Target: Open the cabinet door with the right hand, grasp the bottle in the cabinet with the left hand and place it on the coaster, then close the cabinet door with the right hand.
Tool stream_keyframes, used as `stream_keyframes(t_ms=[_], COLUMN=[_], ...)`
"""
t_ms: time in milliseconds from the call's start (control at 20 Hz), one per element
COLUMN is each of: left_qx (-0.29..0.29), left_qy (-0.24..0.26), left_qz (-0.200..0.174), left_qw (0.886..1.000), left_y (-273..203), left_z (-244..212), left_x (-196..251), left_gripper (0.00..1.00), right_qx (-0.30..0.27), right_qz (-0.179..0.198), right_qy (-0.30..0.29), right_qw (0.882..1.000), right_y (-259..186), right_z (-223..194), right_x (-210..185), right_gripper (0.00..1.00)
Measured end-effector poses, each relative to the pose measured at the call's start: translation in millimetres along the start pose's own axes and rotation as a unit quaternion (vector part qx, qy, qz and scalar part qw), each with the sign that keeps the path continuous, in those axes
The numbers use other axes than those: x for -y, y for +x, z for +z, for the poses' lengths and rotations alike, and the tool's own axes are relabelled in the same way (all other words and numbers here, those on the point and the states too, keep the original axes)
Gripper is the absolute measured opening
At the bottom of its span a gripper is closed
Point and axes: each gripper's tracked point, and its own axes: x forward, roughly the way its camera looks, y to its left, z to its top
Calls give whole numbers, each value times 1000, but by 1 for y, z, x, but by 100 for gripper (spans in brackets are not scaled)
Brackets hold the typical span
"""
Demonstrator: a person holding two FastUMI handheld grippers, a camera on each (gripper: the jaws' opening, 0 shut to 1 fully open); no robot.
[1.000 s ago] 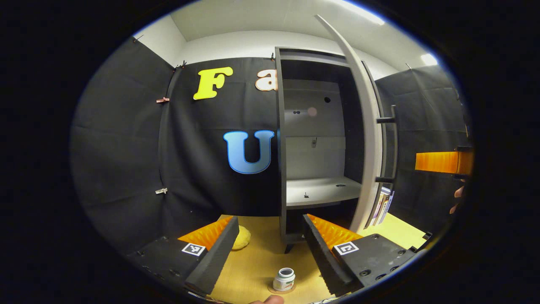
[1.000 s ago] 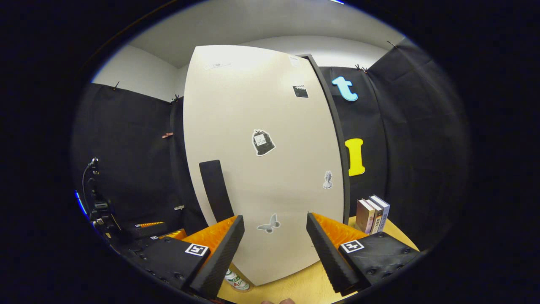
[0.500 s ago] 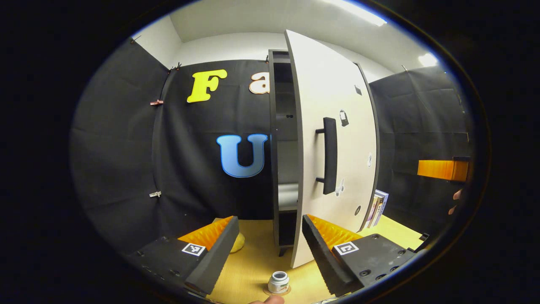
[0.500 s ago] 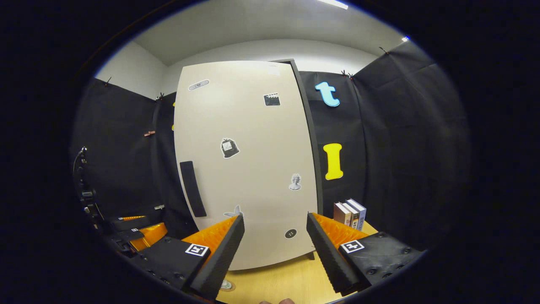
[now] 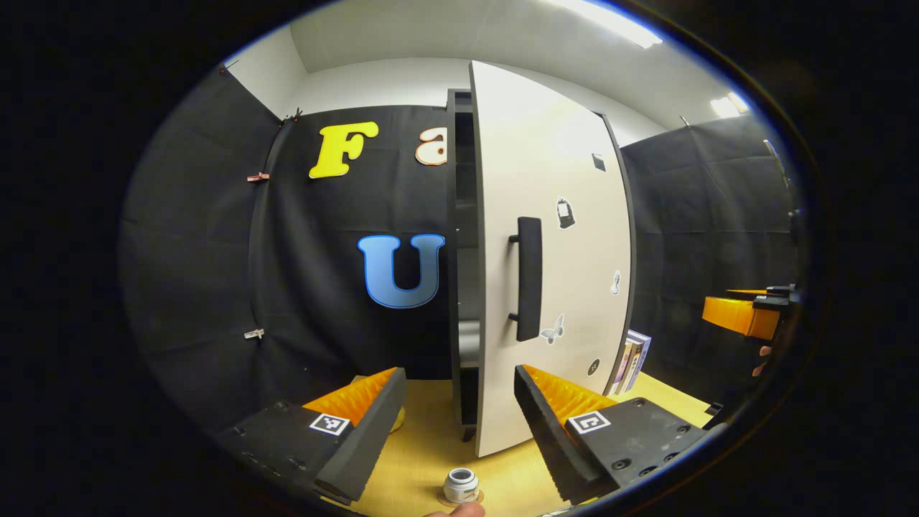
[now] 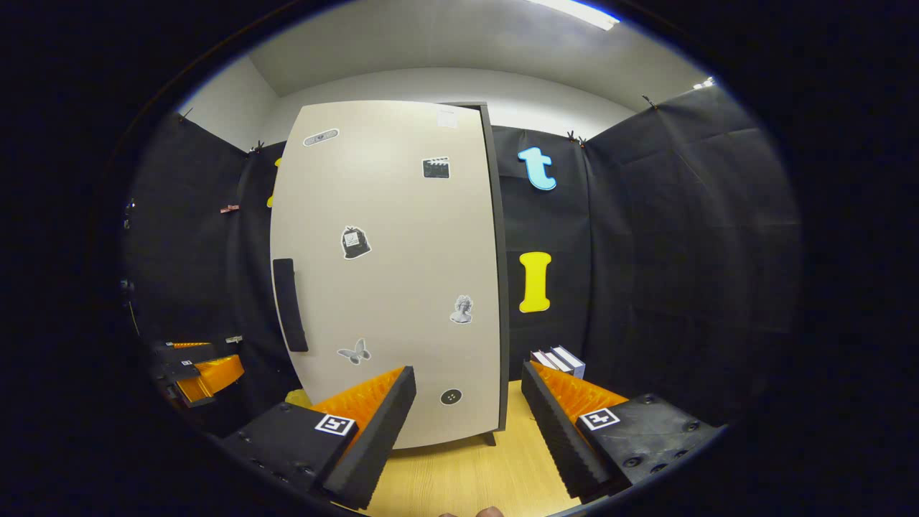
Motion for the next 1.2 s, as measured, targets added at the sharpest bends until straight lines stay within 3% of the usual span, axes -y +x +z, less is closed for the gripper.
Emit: stream_keyframes(t_ms=[300, 1200], left_qx=[4, 1], left_qy=[-10, -13], left_qz=[-4, 28], left_qw=[1000, 1000], left_y=[0, -7], left_z=[4, 5], left_x=[13, 14], left_gripper=[95, 95], right_qx=[11, -5], right_qz=[-19, -7], right_qy=[-27, -24], right_qw=[999, 1000], right_y=[-3, -10], right_z=[2, -11], right_x=[7, 4], right_gripper=[97, 98])
